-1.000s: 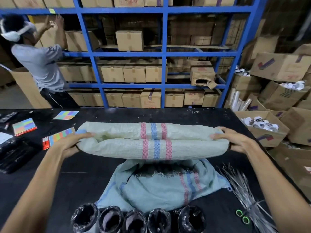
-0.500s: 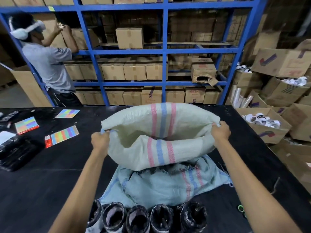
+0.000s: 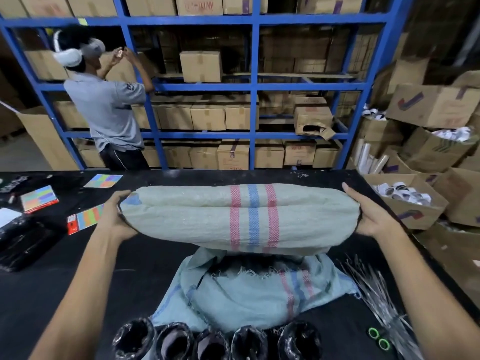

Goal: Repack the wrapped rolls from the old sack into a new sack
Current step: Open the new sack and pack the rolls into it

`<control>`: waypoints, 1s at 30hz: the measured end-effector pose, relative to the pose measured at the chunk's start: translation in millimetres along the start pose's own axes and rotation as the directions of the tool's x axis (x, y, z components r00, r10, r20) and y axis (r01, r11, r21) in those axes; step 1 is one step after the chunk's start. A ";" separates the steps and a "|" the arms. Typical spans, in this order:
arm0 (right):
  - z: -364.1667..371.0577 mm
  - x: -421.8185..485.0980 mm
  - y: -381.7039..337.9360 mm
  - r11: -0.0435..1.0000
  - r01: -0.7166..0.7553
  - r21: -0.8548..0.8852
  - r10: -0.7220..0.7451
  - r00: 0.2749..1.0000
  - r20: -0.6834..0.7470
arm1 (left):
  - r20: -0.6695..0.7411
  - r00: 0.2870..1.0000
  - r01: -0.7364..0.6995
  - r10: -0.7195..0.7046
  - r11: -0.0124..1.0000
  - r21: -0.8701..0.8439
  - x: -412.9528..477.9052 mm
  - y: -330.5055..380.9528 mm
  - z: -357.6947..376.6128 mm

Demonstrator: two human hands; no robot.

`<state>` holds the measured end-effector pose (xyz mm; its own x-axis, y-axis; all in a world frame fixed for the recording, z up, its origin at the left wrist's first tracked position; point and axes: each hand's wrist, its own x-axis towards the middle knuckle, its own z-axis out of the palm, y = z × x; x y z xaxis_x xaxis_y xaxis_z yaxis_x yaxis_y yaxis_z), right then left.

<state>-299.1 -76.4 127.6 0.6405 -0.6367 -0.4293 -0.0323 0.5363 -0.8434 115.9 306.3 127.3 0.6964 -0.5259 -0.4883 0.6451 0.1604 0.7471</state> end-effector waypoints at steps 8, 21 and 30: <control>1.0 7.2 7.0 0.575 0.021 -0.818 -0.143 0.987 -0.075 | -0.200 0.909 -0.088 0.367 0.637 0.766 11.5 -18.0 -6.4; 60.3 26.5 13.1 0.437 0.057 -0.898 -0.784 0.514 -0.349 | -0.143 0.407 -0.475 0.902 0.343 0.810 6.2 -23.8 42.3; 75.1 19.5 3.0 0.986 0.169 0.009 -0.154 0.914 -0.375 | -0.229 0.934 -0.254 0.274 0.961 0.114 3.4 -40.0 57.3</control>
<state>-229.1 -45.6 141.0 0.3026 -0.8723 -0.3841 0.0837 0.4257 -0.9010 74.4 250.2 121.6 0.8991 -0.2563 -0.3548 0.4072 0.1924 0.8929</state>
